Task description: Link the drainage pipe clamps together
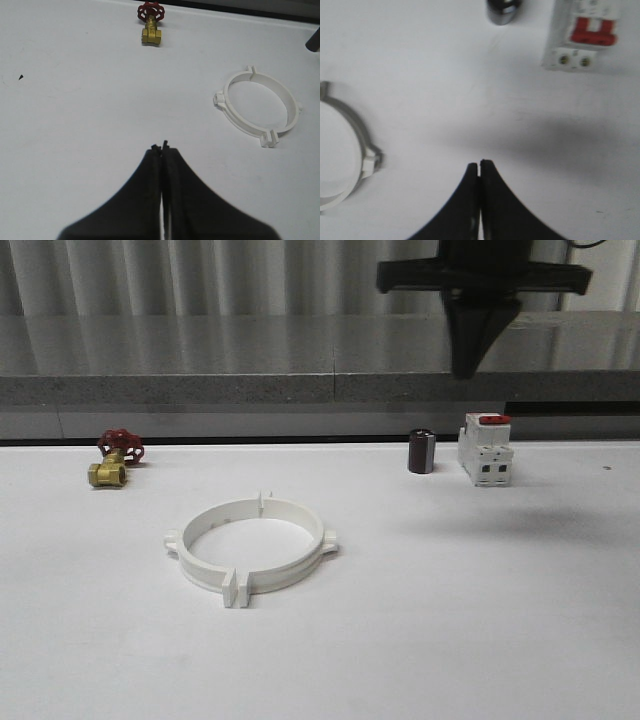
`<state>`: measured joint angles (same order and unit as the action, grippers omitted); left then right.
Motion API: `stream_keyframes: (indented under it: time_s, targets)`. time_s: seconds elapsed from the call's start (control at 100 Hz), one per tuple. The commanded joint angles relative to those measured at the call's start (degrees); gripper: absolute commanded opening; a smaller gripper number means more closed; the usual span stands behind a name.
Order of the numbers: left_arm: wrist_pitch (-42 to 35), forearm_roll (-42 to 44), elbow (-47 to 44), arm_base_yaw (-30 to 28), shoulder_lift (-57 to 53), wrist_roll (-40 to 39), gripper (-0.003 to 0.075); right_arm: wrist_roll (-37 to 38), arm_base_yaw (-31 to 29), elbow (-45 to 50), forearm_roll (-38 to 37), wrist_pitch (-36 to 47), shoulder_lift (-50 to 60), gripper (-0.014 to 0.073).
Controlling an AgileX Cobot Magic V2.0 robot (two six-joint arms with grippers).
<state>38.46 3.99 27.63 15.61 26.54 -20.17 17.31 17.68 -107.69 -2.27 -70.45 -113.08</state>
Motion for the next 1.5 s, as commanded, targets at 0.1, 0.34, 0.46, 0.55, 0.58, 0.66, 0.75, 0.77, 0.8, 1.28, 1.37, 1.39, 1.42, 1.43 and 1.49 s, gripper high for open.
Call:
stream_keyframes:
  time_s: [0.1,0.34,0.46,0.55,0.58,0.66,0.75,0.77,0.8,1.28,1.37,1.39,1.42,1.43,1.49]
  targets:
    - [-3.74,0.22,1.63,-0.28,0.22,0.08,-0.0020,-2.40,-8.56,-1.19,2.27,-5.74,6.97,-0.0063]
    - [-3.74,0.22,1.63,-0.28,0.22,0.08,-0.0020,-3.56,-16.93,3.56,2.97,-5.67,12.12,-0.0063]
    - [-3.74,0.22,1.63,-0.28,0.22,0.08,-0.0020,-3.84,-18.70,8.67,2.97,-4.14,15.77,-0.0063]
    - [-3.74,0.22,1.63,-0.28,0.22,0.08,-0.0020,-3.84,-19.40,12.70,2.91,-2.79,18.86,-0.0063]
    - [-3.74,0.22,1.63,-0.28,0.22,0.08,-0.0020,-3.84,-19.55,14.56,2.91,-2.04,20.26,-0.0063]
    - [-3.74,0.22,1.63,-0.28,0.22,0.08,-0.0020,-3.84,-19.55,19.19,2.91,0.07,23.78,-0.0063]
    - [-3.74,0.22,1.63,-0.28,0.22,0.08,-0.0020,-3.84,-19.55,24.01,3.03,2.66,27.79,-0.0063]
    - [-3.74,0.22,1.63,-0.28,0.22,0.08,-0.0020,-3.84,-19.55,25.24,3.03,3.25,28.74,-0.0063]
    - [-3.74,0.22,1.63,-0.28,0.22,0.08,-0.0020,-3.84,-19.55,27.27,3.03,3.96,30.05,-0.0063]
    - [-3.74,0.22,1.63,-0.28,0.22,0.08,-0.0020,-3.84,-19.55,52.43,3.03,17.03,56.29,-0.0063]
    - [-3.74,0.22,1.63,-0.28,0.22,0.08,-0.0020,-3.84,-19.55,56.71,3.03,20.03,61.83,-0.0063]
    - [-3.74,0.22,1.63,-0.28,0.22,0.08,-0.0020,-3.84,-19.55,57.71,3.03,20.78,63.13,-0.0063]
    - [-3.74,0.22,1.63,-0.28,0.22,0.08,-0.0020,-3.84,-19.55,59.08,3.03,21.81,64.83,-0.0063]
    - [-3.74,0.22,1.63,-0.28,0.22,0.08,-0.0020,-3.84,-19.55,59.78,3.03,22.07,65.66,-0.0063]
    - [-3.74,0.22,1.63,-0.28,0.22,0.08,-0.0020,-3.84,-19.55,62.47,2.98,24.28,69.54,-0.0063]
